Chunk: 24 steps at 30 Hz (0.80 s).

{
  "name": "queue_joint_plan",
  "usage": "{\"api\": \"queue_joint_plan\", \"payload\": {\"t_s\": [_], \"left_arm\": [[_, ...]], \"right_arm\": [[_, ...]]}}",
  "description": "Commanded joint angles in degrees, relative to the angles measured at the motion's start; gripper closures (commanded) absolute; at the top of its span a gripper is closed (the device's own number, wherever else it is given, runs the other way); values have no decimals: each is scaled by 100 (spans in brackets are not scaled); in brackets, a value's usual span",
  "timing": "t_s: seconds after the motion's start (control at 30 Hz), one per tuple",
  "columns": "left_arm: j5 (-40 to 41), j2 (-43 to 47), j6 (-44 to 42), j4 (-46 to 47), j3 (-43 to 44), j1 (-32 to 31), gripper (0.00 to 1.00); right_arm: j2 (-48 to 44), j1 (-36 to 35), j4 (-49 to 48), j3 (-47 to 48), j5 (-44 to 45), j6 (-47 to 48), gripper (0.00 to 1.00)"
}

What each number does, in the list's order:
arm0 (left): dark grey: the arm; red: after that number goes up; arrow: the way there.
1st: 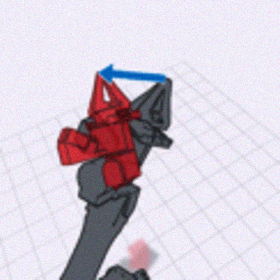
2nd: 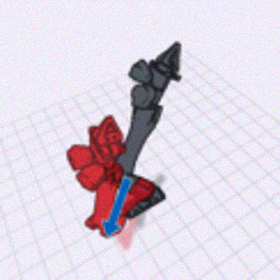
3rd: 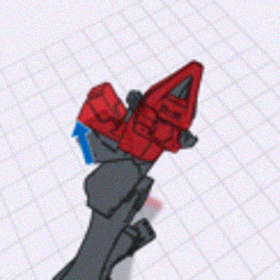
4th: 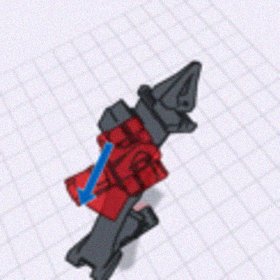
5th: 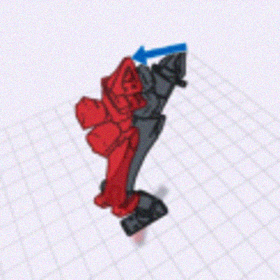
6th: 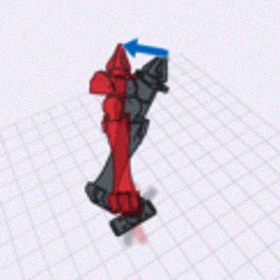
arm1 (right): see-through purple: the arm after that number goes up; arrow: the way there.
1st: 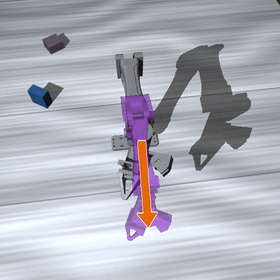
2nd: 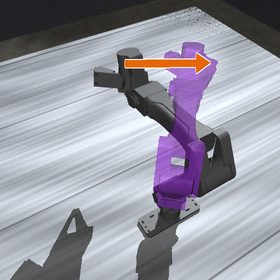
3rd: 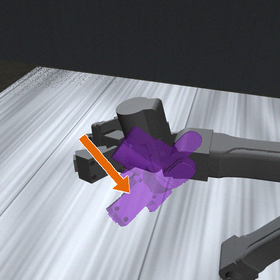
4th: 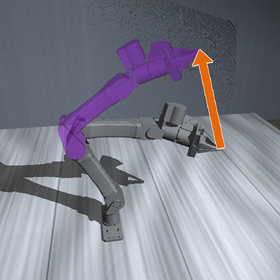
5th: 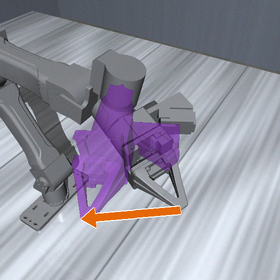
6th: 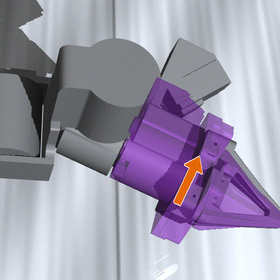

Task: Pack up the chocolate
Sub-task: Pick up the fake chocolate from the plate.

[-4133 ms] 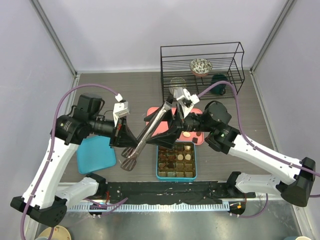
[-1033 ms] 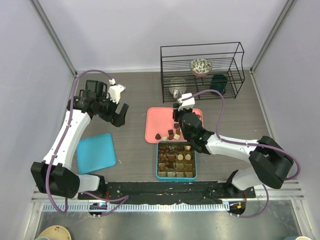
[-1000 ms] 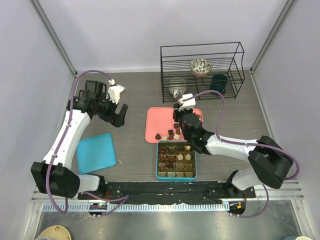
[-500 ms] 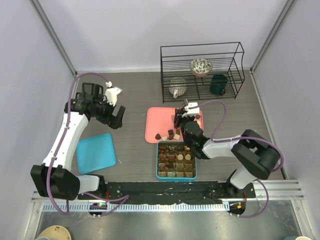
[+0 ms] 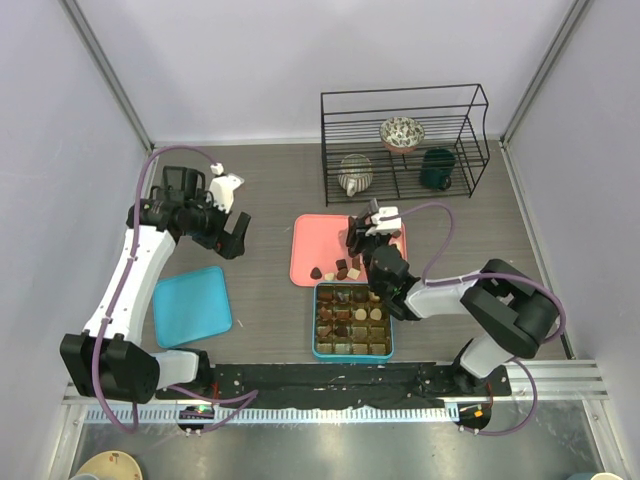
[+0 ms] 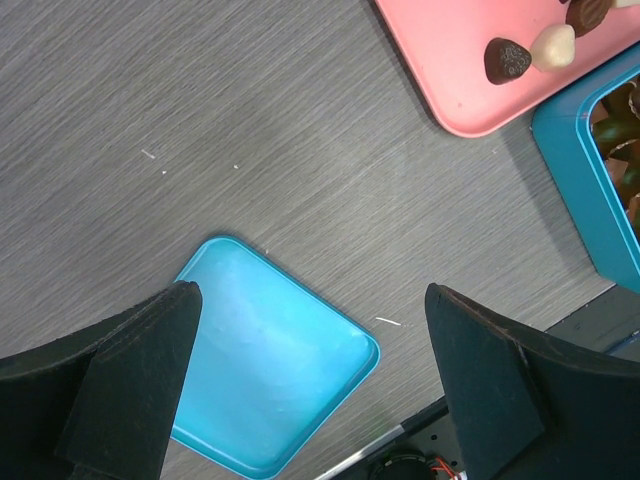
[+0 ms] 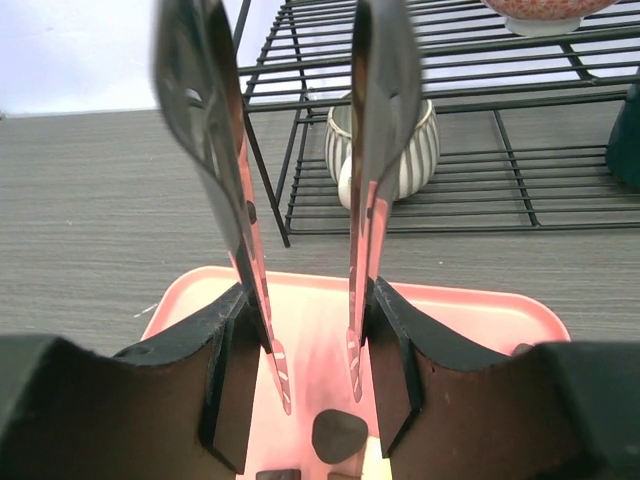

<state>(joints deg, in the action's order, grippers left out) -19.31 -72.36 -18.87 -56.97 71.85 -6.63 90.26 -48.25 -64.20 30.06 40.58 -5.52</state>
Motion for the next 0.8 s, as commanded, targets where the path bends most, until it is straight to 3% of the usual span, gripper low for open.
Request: {"api": "queue_joint_plan", "payload": {"t_s": [0.0,0.5,0.77], "left_arm": [[-196,169,-90,-69,57,39,0],[-293,187,-55,-200,206,31,0],[-310,134,-38,-157,180,31,0]], "right_arm": [[-403,9,-216,-158,108,60,52],[-659,8,224,-458,-50,-54,53],[-597,0,461,-291,-191,-63,64]]}}
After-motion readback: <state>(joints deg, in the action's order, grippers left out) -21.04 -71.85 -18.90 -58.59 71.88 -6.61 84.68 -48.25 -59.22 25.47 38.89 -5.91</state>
